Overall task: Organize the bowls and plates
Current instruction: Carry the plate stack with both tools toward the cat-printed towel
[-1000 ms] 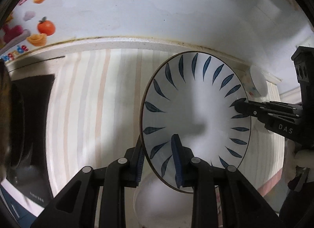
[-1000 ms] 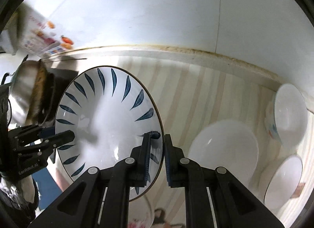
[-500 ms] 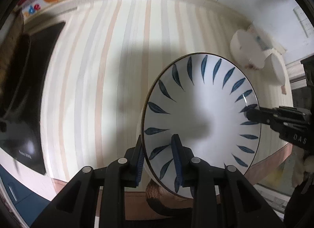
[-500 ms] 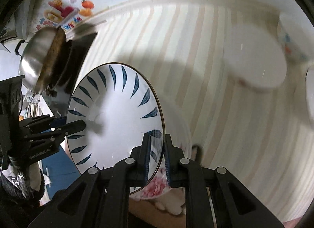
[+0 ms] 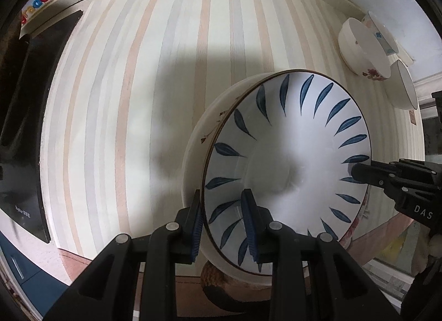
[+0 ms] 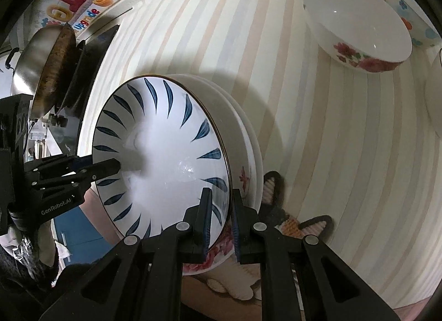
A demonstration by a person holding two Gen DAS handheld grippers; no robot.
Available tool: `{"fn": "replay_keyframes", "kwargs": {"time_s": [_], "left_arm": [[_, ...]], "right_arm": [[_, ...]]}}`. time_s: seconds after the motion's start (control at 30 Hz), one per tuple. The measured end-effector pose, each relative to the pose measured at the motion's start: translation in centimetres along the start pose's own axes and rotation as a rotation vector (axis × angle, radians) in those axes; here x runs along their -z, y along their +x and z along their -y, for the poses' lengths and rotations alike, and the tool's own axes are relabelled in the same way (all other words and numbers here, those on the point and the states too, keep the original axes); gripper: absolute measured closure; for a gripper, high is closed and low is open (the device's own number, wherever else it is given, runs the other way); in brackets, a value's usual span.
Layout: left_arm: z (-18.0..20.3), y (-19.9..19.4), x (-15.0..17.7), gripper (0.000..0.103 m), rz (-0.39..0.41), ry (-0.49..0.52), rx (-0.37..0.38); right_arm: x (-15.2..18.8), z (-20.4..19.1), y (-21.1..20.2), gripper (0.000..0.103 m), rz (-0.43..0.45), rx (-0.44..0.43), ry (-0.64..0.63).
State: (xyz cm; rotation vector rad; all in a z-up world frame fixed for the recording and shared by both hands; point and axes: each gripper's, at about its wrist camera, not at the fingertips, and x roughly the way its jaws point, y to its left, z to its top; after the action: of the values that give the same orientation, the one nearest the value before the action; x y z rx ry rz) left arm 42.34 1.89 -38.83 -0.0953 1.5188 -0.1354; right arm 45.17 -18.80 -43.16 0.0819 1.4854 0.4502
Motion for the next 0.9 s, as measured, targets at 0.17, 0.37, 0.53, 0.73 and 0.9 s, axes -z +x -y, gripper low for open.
{"fn": "replay_keyframes", "kwargs": {"time_s": [0.17, 0.37, 0.53, 0.73, 0.9], "left_arm": [[0.4, 0.0, -0.6, 0.079, 0.002, -0.009, 0.0], [-0.1, -0.1, 0.3, 0.078, 0.005, -0.014, 0.0], [-1.0, -0.2, 0.3, 0.078, 0.002, -0.025, 0.013], [-1.2, -0.3, 0.4, 0.078, 0.006, -0.041, 0.001], [-1.2, -0.3, 0.7, 0.078, 0.012, -0.065, -0.012]], "right_arm": [[-0.5, -0.1, 0.6, 0.088, -0.004, -0.003, 0.002], [-0.5, -0.3, 0.7, 0.086, -0.012, 0.0, 0.002], [-0.2, 0.1, 0.6, 0.086, -0.017, -0.017, 0.027], [0.1, 0.7, 0.3, 0.086, -0.015, -0.05, 0.044], [0.1, 1.2, -0.1, 0.086, -0.006, -0.07, 0.05]]}}
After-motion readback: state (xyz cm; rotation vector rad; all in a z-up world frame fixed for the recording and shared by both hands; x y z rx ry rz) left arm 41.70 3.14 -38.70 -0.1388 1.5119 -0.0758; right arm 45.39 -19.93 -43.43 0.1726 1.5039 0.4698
